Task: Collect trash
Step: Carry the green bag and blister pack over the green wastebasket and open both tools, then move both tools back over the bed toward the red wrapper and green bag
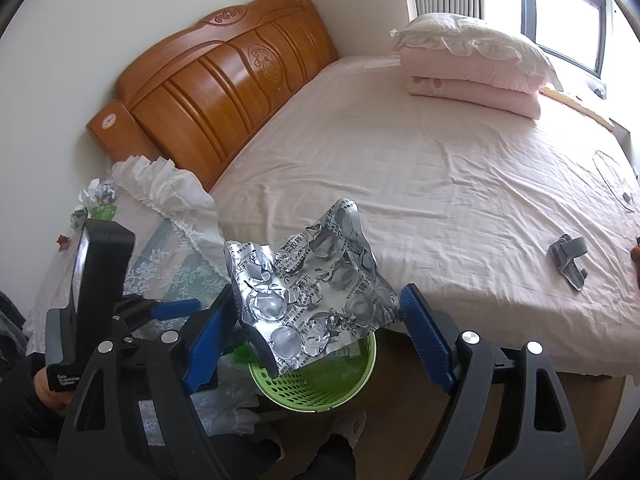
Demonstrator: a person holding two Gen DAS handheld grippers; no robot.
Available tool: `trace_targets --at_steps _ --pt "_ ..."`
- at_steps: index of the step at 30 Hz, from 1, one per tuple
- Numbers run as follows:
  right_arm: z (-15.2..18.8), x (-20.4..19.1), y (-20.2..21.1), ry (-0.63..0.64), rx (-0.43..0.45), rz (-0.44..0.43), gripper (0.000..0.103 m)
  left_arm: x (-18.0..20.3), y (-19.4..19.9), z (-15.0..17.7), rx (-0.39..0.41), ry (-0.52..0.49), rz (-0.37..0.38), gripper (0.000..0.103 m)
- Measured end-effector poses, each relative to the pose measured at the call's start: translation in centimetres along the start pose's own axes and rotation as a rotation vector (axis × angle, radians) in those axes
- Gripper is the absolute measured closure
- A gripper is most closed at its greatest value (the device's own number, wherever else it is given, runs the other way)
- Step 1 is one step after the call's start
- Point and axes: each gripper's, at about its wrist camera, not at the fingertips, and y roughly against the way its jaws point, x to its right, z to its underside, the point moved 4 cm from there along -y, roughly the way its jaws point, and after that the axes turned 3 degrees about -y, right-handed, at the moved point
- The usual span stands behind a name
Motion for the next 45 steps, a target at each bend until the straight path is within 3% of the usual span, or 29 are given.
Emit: trace_targets --at_steps 6,11,26,29,32,45 --pt "-0.4 0.0 -0.5 0.008 -0.006 -0.020 0.021 0.0 1.6 -0.6 0.040 0.009 -0.014 0.012" --pt "-0.3 -0.4 -1.0 0.020 -0.017 -0.033 0.021 -0.9 2.9 -0.7 0.065 0.036 -0.042 0.010" --pt "1.6 -3.6 -6.8 0.079 -0.173 -0.088 0.017 -5.1 8.3 0.5 0.176 0.142 -0.127 0.008" --pt "2.0 -3.9 -7.8 0.076 -0.216 -0.077 0.007 -5.2 8.7 0.6 0.184 0.137 -0.133 0.008" --pt "2.1 -4.3 -8.1 0.074 -0.226 -0.082 0.003 -5.0 8.8 0.6 0.185 0.129 -0.138 0.008" --pt "1.7 -4.5 -8.3 0.062 -0.238 -0.070 0.003 -5.2 9.0 0.5 0.188 0.138 -0.133 0.008"
